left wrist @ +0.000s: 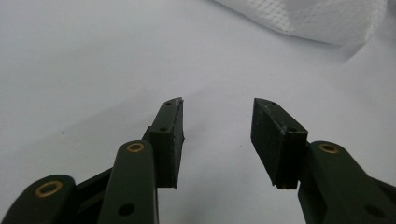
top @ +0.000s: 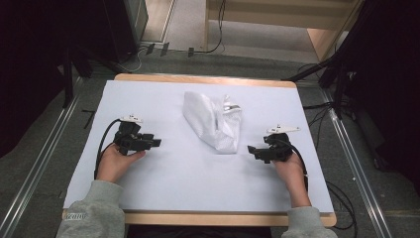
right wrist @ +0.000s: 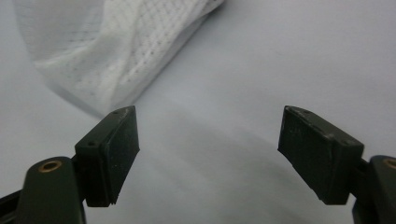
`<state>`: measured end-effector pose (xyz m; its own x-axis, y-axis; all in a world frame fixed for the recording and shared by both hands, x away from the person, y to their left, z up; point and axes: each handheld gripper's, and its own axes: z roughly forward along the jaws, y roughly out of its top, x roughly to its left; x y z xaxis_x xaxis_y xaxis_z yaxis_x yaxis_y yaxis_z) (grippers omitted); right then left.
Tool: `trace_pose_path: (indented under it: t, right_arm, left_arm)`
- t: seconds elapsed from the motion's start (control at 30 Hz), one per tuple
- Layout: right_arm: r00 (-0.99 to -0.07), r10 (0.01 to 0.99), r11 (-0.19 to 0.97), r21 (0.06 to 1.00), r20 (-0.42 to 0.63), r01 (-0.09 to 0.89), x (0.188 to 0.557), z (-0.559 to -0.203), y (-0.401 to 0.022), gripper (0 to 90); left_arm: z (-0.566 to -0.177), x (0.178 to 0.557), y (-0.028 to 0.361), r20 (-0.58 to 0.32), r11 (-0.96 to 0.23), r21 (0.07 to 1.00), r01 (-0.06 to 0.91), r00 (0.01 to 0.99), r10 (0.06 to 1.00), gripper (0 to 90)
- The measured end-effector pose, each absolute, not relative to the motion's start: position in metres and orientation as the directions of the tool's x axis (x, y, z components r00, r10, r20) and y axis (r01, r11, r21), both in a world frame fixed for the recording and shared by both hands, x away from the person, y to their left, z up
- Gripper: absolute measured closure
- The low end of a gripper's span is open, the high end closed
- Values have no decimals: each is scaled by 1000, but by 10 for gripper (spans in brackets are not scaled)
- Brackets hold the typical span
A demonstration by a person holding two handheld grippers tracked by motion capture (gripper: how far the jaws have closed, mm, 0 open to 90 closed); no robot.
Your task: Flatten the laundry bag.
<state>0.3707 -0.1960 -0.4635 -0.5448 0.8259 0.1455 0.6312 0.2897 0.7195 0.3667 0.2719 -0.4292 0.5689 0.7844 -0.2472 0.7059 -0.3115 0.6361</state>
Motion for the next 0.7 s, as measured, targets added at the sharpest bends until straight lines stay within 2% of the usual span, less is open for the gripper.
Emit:
trace_pose_path:
  t: [0.1, 0.13, 0.17, 0.2, 0.3, 0.47, 0.7]
  right_arm:
    - [-564, 803, 279, 717, 191, 639, 370, -461, -194, 167]
    - [-564, 803, 279, 717, 191, 639, 370, -461, -194, 167]
    - [-582, 787, 282, 722, 202, 632, 370, -458, -191, 140]
    - [-589, 784, 286, 728, 197, 623, 370, -457, -190, 139]
    - [-579, 796, 283, 736, 177, 615, 370, -457, -185, 139]
    - [-530, 828, 256, 718, 182, 647, 370, -461, -180, 139]
    - [-533, 831, 263, 731, 160, 630, 371, -459, -179, 136]
  left_arm:
    - [-430, 365, 274, -265, -317, 634, 706, 583, 768, 543]
    - [-430, 365, 274, -265, -317, 634, 706, 583, 768, 509]
    - [-431, 366, 275, -271, -319, 610, 726, 569, 776, 408]
    - [-432, 366, 276, -269, -324, 603, 729, 568, 778, 380]
    - [-434, 365, 282, -221, -355, 615, 704, 586, 780, 365]
    - [-431, 364, 286, -236, -326, 635, 700, 578, 781, 362]
    - [-432, 365, 287, -249, -319, 628, 710, 572, 782, 357]
